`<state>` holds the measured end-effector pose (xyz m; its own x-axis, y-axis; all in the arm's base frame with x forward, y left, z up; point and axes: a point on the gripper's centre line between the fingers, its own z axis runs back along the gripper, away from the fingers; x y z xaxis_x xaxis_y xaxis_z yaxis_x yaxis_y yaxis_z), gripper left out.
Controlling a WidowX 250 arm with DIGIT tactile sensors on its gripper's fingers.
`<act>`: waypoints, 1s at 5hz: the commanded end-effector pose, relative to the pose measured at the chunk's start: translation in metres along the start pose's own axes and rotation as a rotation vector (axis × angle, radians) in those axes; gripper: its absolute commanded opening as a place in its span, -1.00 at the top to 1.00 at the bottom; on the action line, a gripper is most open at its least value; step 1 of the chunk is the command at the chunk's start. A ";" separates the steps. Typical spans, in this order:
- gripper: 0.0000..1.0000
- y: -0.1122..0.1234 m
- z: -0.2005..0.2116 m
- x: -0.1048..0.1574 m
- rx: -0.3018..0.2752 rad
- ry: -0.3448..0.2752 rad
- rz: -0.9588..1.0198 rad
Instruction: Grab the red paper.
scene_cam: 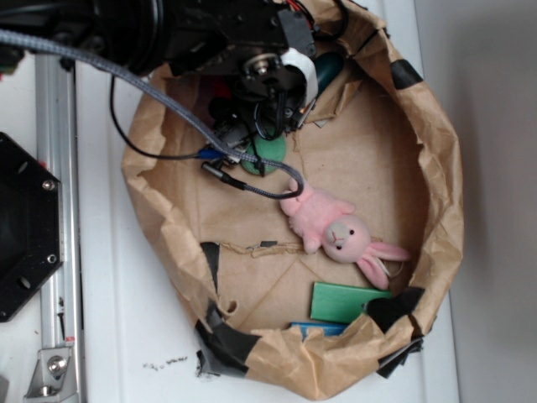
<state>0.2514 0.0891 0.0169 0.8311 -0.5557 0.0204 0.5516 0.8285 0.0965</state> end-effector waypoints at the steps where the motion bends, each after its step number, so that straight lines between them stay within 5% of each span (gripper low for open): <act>1: 1.00 -0.001 0.039 0.020 0.042 -0.010 0.082; 2: 1.00 -0.027 0.093 0.050 0.024 -0.087 0.189; 3: 1.00 -0.033 0.144 0.080 0.070 -0.117 0.401; 4: 1.00 -0.040 0.169 0.094 0.071 -0.046 0.561; 5: 1.00 -0.038 0.161 0.093 0.036 -0.039 0.661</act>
<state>0.2856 -0.0079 0.1670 0.9950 0.0518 0.0854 -0.0592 0.9945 0.0860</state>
